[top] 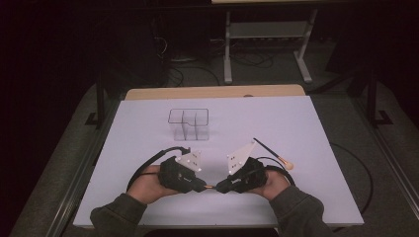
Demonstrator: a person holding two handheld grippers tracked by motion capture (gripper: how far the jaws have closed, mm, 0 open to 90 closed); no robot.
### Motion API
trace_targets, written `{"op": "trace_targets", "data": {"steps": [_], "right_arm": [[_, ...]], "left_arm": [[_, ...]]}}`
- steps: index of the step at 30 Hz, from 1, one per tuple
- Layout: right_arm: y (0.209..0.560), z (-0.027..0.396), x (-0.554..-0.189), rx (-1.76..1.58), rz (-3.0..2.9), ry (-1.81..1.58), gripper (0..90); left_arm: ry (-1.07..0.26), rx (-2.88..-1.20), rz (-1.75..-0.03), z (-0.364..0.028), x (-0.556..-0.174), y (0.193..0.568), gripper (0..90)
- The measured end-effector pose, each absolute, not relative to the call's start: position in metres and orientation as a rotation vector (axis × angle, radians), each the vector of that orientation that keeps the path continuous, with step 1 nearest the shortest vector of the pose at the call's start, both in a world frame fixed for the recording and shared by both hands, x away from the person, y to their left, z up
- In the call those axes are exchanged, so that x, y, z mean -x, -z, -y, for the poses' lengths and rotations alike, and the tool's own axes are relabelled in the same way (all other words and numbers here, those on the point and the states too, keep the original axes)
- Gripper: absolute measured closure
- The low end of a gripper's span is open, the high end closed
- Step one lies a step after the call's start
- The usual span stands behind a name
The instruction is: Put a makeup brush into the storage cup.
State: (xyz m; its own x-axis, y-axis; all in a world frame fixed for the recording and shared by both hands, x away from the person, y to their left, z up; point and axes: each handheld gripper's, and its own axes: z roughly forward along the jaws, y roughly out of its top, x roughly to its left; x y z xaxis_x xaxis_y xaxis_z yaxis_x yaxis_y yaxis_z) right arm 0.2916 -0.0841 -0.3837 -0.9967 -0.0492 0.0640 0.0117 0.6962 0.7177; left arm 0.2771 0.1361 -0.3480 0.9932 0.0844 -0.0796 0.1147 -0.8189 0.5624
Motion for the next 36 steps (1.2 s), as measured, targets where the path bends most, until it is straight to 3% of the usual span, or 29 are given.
{"op": "trace_targets", "data": {"steps": [11, 25, 32, 36], "right_arm": [[0.381, 0.07, -0.285, -0.024, 2.901, 1.063, 75.3], [0.372, 0.052, -0.285, -0.05, 2.934, 0.976, 82.1], [0.374, 0.057, -0.287, -0.026, 2.914, 1.031, 82.3], [0.376, 0.065, -0.291, 0.011, 2.886, 1.091, 82.3]], "left_arm": [[0.057, -2.588, -0.139, -0.13, -0.276, 0.347, 83.1], [0.034, -2.591, -0.109, -0.126, -0.275, 0.342, 82.7], [0.031, -2.55, -0.179, -0.133, -0.276, 0.34, 65.8], [0.021, -2.529, -0.202, -0.137, -0.277, 0.34, 62.8]]}}
